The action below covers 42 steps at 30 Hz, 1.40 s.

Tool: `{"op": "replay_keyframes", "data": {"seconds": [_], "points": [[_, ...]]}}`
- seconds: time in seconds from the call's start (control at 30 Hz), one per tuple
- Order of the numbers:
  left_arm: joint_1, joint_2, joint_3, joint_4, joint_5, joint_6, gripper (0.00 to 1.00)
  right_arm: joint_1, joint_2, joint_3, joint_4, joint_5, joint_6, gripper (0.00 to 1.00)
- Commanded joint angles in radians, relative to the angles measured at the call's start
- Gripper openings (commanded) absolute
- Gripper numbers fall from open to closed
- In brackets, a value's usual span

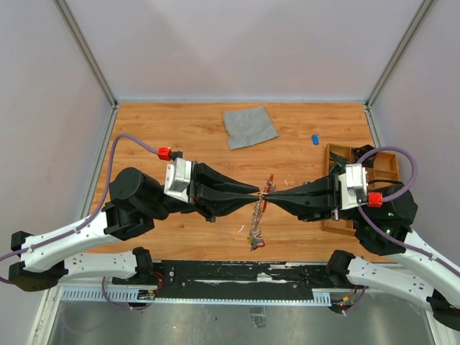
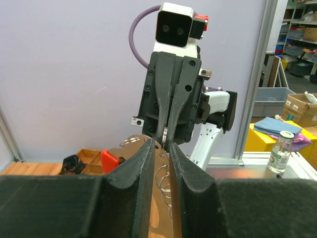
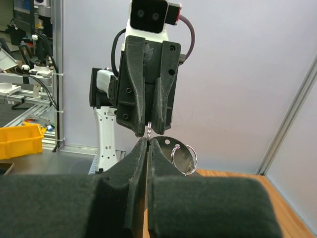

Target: Put the keys on the keyring

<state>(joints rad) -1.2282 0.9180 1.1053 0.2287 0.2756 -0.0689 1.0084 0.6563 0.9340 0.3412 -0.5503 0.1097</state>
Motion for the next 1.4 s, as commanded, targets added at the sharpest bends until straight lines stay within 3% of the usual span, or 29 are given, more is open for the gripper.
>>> {"op": "replay_keyframes", "data": {"seconds": [0.0, 0.53, 0.67, 0.73, 0.83, 1.03, 1.37], "points": [[-0.008, 0.001, 0.027, 0.041, 0.031, 0.006, 0.23, -0.005, 0.003, 0.035, 0.069, -0.036, 0.019, 0.01], [-0.009, 0.027, 0.03, 0.029, 0.043, 0.003, 0.14, -0.005, 0.001, 0.035, 0.064, -0.04, 0.019, 0.01], [-0.009, 0.034, 0.035, 0.016, 0.036, 0.009, 0.01, -0.005, 0.003, 0.039, 0.063, -0.045, 0.021, 0.01], [-0.008, 0.038, 0.041, 0.001, 0.038, 0.016, 0.01, -0.005, 0.001, 0.044, 0.048, -0.045, 0.01, 0.02], [-0.008, 0.042, 0.064, -0.057, 0.03, 0.041, 0.0, -0.005, -0.011, 0.075, -0.069, -0.036, -0.045, 0.1], [-0.009, 0.042, 0.129, -0.231, -0.027, 0.119, 0.01, -0.005, -0.027, 0.206, -0.458, 0.006, -0.218, 0.27], [-0.008, 0.169, 0.355, -0.589, -0.162, 0.212, 0.01, -0.005, 0.08, 0.426, -0.939, 0.163, -0.35, 0.27]]}}
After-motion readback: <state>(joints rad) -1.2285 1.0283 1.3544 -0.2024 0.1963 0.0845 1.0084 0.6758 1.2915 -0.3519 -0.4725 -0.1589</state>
